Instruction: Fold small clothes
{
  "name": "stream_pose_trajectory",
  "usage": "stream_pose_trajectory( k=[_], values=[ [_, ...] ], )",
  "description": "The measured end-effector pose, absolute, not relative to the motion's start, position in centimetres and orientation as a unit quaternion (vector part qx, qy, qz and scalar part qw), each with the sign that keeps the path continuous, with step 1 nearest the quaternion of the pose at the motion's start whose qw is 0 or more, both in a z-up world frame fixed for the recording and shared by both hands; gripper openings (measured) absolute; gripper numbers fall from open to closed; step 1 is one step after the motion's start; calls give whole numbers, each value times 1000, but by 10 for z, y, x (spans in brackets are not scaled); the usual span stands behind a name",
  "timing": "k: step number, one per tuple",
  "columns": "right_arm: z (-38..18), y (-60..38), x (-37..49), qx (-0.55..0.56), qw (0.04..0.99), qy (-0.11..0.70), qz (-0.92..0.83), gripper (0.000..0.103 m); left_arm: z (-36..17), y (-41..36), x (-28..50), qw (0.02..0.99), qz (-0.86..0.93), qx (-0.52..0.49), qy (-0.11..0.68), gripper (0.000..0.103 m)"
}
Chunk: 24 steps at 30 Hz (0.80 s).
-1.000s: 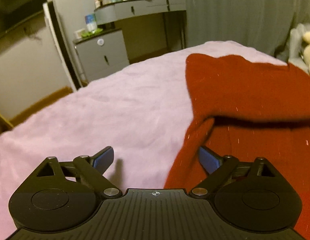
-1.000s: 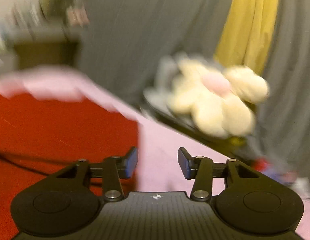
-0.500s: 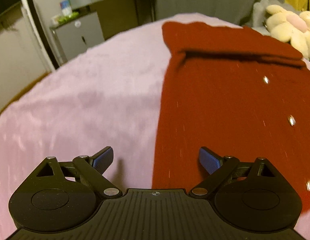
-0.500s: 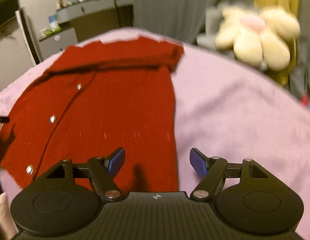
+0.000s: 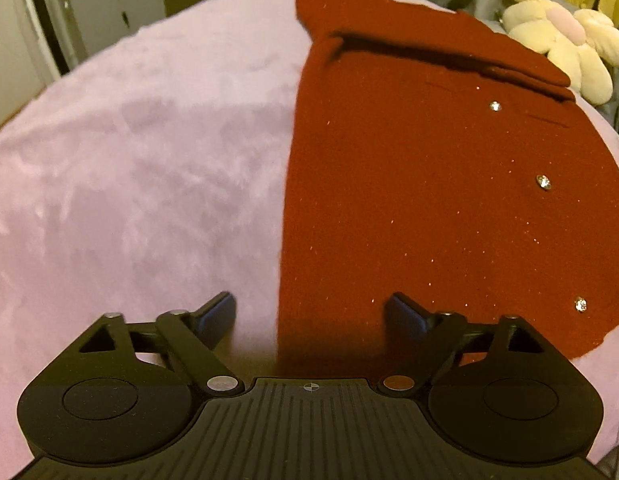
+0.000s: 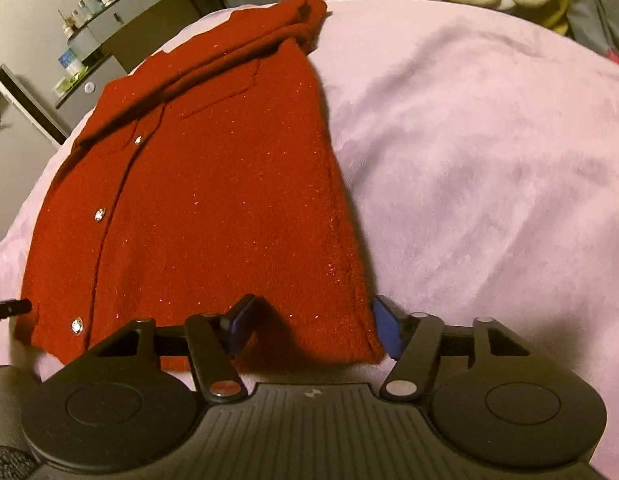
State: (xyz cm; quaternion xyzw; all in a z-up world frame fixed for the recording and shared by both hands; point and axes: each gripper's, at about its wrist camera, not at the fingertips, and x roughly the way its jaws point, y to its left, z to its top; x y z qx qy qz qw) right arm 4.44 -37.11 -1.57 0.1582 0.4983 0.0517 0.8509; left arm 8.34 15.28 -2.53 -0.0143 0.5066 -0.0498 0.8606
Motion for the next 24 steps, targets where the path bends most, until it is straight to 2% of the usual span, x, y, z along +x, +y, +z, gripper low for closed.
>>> stream_pose_trajectory(
  k=[2, 5, 6, 8, 10, 13, 16, 21, 22, 23, 24],
  values=[
    [-15, -373, 46, 165, 850, 497, 56, 49, -28, 156, 85, 858, -58, -28, 510, 83],
    [-13, -374, 47, 164, 852, 493, 64, 34, -30, 160, 84, 853, -71, -44, 515, 71],
    [-13, -374, 47, 162, 853, 492, 66, 28, -30, 161, 84, 852, -76, -43, 517, 63],
    [-11, -374, 49, 166, 853, 489, 76, 23, -31, 162, 83, 847, -93, -49, 521, 47],
    [-12, -378, 52, 181, 849, 489, 79, 23, -33, 166, 83, 840, -105, -67, 528, 36],
    [-15, -385, 53, 210, 842, 490, 83, 26, -35, 175, 83, 832, -122, -104, 531, 27],
    [-20, -394, 58, 253, 827, 494, 88, 32, -37, 180, 85, 819, -141, -133, 540, 26],
    [-24, -397, 68, 288, 804, 508, 110, 42, -39, 170, 91, 809, -157, -109, 556, 25],
    [-23, -396, 70, 287, 801, 512, 116, 42, -39, 168, 92, 808, -159, -106, 557, 19],
    [-23, -396, 72, 283, 800, 515, 119, 41, -40, 167, 93, 807, -160, -106, 558, 17],
    [-23, -395, 73, 279, 801, 517, 119, 34, -39, 166, 94, 807, -161, -107, 558, 15]
  ],
)
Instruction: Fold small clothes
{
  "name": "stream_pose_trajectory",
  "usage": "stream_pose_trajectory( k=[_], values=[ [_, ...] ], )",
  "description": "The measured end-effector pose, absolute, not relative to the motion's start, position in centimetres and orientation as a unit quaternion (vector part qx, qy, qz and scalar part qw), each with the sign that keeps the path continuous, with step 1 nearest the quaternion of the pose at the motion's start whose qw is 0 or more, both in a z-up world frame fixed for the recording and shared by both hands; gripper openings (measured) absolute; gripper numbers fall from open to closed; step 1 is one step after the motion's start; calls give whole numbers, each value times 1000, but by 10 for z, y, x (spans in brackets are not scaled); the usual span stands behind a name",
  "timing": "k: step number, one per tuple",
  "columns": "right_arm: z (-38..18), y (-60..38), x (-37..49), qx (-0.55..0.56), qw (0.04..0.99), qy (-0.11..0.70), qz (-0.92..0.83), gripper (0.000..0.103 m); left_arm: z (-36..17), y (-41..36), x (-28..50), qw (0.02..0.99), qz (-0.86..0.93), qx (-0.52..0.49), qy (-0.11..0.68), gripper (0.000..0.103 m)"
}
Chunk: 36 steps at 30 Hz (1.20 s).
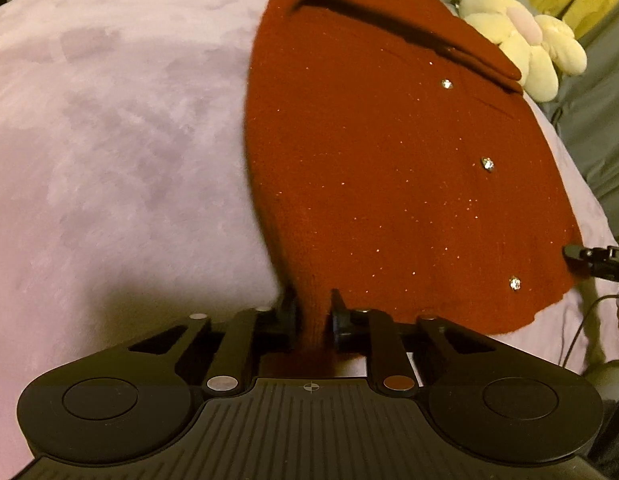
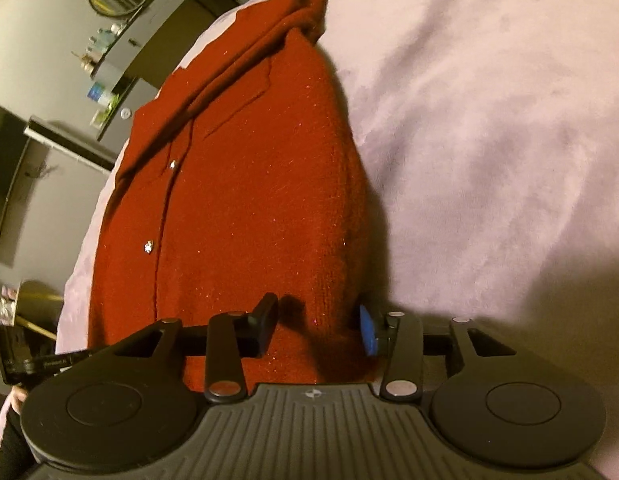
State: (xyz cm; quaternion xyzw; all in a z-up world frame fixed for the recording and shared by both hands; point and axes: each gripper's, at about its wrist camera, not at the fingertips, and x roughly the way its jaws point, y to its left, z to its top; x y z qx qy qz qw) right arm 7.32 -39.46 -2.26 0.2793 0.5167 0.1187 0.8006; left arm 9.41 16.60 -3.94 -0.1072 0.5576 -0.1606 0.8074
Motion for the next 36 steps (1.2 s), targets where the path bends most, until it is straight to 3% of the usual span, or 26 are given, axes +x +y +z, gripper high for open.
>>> stream_pose_trajectory(
  k=[2, 13, 19, 22, 24, 28, 30, 32, 36],
  values=[
    [-21, -391, 75, 268, 800, 523, 124, 15, -36, 167, 95, 808, -163, -121, 553, 13],
    [36, -368, 132, 349, 798, 455, 185, 12, 43, 178, 154, 853, -174, -280, 405, 11],
    [47, -353, 195, 359, 830, 410, 122, 12, 32, 174, 214, 873, -79, -285, 389, 11],
    [43, -345, 220, 304, 859, 406, 69, 13, 12, 171, 232, 869, -39, -281, 406, 12],
    [35, -343, 231, 292, 864, 409, 44, 17, 2, 179, 236, 867, -36, -281, 410, 14],
    [35, -349, 230, 264, 890, 370, 25, 23, 0, 202, 218, 887, -37, -269, 373, 32],
    [37, -353, 223, 235, 907, 349, 17, 40, 0, 214, 209, 900, -29, -259, 348, 44],
    [42, -355, 217, 184, 928, 324, -6, 52, -1, 218, 206, 911, -33, -235, 339, 50],
    [45, -367, 210, 158, 938, 307, 26, 67, -10, 215, 202, 900, -99, -237, 351, 57]
  ],
)
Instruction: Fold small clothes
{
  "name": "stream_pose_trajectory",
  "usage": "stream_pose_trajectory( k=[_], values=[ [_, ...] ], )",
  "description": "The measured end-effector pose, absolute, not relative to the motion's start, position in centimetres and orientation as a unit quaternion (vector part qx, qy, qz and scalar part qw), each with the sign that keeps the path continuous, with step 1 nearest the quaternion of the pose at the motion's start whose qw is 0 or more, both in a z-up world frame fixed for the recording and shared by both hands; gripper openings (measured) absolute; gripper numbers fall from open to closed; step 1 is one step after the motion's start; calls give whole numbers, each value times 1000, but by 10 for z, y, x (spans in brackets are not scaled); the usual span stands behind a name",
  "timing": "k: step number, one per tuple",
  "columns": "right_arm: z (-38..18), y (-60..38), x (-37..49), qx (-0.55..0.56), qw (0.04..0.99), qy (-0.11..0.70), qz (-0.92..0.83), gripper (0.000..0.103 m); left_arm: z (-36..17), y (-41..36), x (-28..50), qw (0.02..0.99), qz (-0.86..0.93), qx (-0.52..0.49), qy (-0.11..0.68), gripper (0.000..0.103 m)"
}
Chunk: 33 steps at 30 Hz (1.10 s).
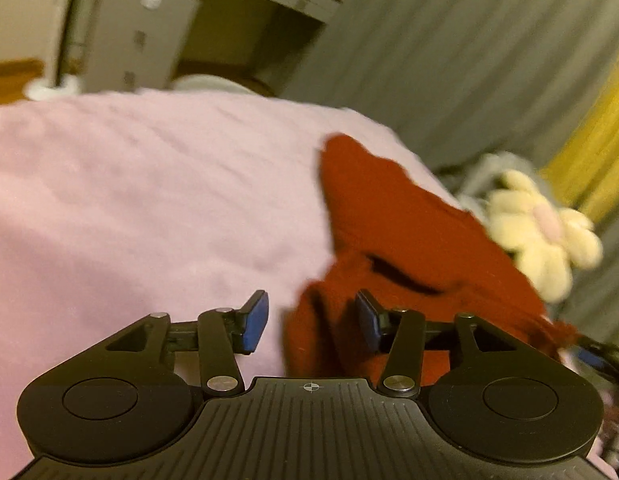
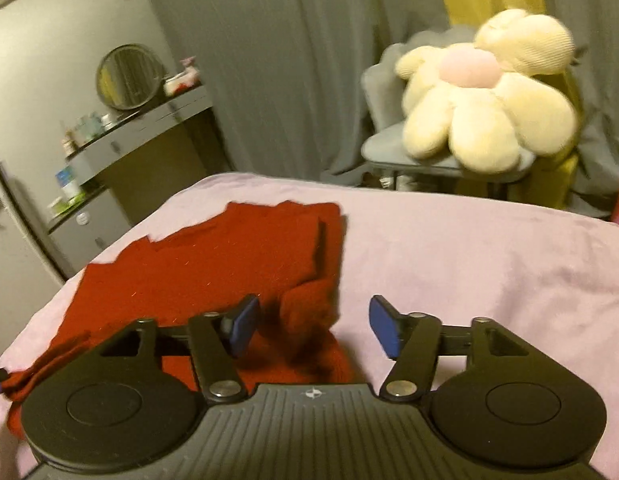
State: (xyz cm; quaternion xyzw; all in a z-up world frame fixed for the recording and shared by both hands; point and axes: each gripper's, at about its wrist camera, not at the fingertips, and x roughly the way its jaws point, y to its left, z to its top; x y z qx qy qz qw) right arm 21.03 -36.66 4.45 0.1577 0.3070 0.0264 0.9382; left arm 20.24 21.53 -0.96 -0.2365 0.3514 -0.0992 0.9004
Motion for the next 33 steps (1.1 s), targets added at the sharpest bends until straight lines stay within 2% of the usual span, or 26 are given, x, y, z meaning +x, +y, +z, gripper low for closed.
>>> stream_pose_trajectory(
  k=[1, 2, 8, 12, 13, 15, 17, 19, 20, 21, 22, 23, 24, 25, 27, 30, 33],
  values=[
    [41, -366, 213, 145, 936, 319, 42, 68, -11, 212, 202, 899, -118, -235, 350, 66],
    [38, -363, 216, 127, 933, 332, 51, 69, -13, 208, 203, 899, -130, -228, 351, 68],
    [23, -329, 232, 25, 933, 352, 77, 70, -14, 187, 220, 887, -149, -221, 377, 71],
    [14, -322, 253, 40, 930, 359, 64, 69, -1, 184, 227, 902, -130, -217, 350, 70],
    [12, -323, 258, 48, 929, 362, 63, 67, -1, 184, 230, 905, -130, -213, 346, 71],
    [9, -324, 264, 52, 926, 368, 63, 55, -3, 183, 235, 907, -123, -188, 356, 72],
    [7, -329, 265, 50, 926, 370, 61, 54, -10, 180, 241, 904, -112, -168, 376, 72],
    [4, -336, 264, 47, 927, 369, 54, 62, -17, 179, 246, 896, -122, -180, 387, 72],
    [2, -340, 265, 54, 925, 373, 48, 74, -19, 179, 248, 893, -125, -192, 388, 71],
    [0, -343, 265, 65, 923, 376, 45, 74, -20, 179, 249, 891, -126, -204, 385, 70],
    [-1, -345, 265, 76, 922, 376, 53, 73, -20, 178, 249, 891, -129, -211, 380, 61],
    [-1, -346, 265, 82, 922, 373, 62, 64, -20, 176, 251, 893, -127, -211, 377, 52],
    [0, -343, 265, 77, 924, 369, 67, 40, -18, 173, 252, 895, -117, -204, 378, 29],
    [1, -339, 264, 62, 927, 364, 69, 31, -17, 171, 253, 898, -107, -196, 380, 21],
    [5, -332, 263, 32, 931, 358, 65, 12, -10, 166, 252, 902, -102, -184, 378, 17],
    [18, -325, 255, 16, 937, 342, 77, 10, 17, 156, 234, 918, -124, -148, 347, 15],
    [49, -325, 233, 11, 952, 284, 113, 10, 56, 149, 214, 936, -156, -128, 288, 15]
  ],
)
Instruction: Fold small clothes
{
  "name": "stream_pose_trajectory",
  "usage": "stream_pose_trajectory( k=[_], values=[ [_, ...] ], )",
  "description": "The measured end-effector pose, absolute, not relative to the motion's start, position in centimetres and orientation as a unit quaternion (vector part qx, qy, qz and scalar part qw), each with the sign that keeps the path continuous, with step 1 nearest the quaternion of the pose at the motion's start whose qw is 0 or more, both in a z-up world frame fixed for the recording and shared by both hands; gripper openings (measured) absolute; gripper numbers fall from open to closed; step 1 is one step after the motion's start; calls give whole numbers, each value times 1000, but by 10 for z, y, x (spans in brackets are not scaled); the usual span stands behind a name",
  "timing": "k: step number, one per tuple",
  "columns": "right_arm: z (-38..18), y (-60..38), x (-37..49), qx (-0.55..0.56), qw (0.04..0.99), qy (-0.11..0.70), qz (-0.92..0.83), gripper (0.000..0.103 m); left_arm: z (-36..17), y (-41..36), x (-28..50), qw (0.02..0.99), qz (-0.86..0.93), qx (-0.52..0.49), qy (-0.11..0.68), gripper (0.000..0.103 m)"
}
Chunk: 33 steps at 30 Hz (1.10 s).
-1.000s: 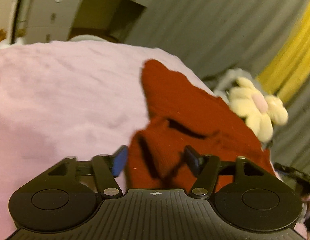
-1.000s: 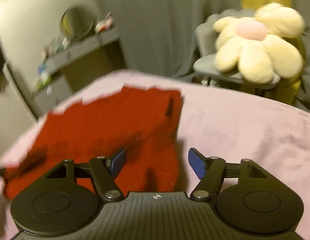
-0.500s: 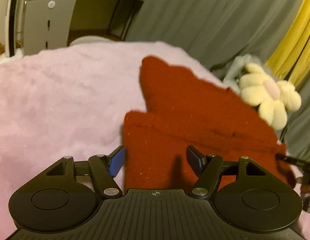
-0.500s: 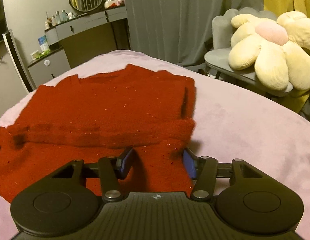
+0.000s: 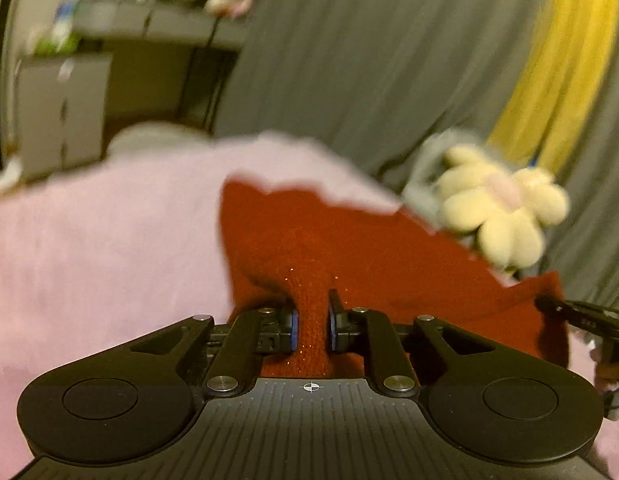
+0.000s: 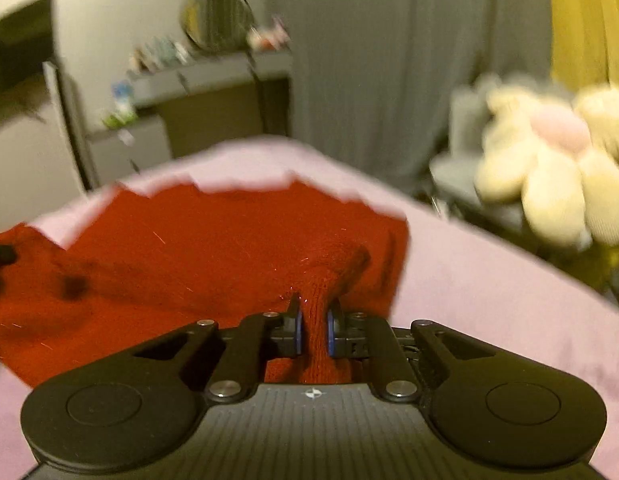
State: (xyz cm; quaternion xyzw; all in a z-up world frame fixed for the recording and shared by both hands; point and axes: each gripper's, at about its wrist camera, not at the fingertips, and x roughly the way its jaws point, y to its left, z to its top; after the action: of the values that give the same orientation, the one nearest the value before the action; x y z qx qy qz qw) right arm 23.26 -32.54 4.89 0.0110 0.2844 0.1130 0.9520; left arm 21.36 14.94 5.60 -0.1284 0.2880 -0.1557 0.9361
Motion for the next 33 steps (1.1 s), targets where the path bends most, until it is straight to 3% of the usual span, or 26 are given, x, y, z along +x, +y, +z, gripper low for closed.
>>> stream_pose_trajectory(
  k=[4, 10, 11, 13, 14, 15, 17, 18, 19, 20, 23, 28, 33],
  values=[
    [81, -329, 231, 13, 970, 219, 102, 10, 90, 148, 228, 956, -137, -114, 231, 15],
    [63, -334, 289, 25, 964, 260, 45, 11, 50, 142, 289, 940, -79, -141, 300, 19],
    [55, -334, 297, 25, 959, 279, 46, 13, 39, 140, 293, 935, -76, -138, 318, 20],
    [36, -332, 309, 14, 946, 320, 52, 18, 19, 134, 299, 926, -75, -132, 346, 35],
    [29, -329, 313, 4, 941, 333, 50, 28, 13, 133, 301, 924, -76, -128, 352, 40],
    [23, -327, 314, -2, 939, 339, 52, 35, 7, 131, 301, 924, -77, -121, 355, 42],
    [17, -325, 315, -5, 939, 339, 59, 35, 0, 130, 302, 921, -83, -109, 364, 42],
    [15, -325, 316, -8, 938, 341, 59, 31, -2, 130, 304, 920, -82, -105, 368, 39],
    [15, -326, 319, -11, 938, 343, 55, 25, -1, 130, 307, 919, -87, -104, 369, 25],
    [15, -326, 320, -15, 938, 343, 54, 12, 1, 131, 309, 920, -91, -101, 368, 16],
    [22, -322, 323, -25, 940, 336, 57, 10, 16, 123, 312, 931, -82, -86, 346, 16],
    [61, -303, 331, -74, 969, 233, 29, 9, 65, 107, 337, 967, -53, -40, 246, 16],
    [64, -281, 387, -89, 976, 194, -45, 9, 61, 81, 394, 974, 36, -3, 224, 19]
  ],
)
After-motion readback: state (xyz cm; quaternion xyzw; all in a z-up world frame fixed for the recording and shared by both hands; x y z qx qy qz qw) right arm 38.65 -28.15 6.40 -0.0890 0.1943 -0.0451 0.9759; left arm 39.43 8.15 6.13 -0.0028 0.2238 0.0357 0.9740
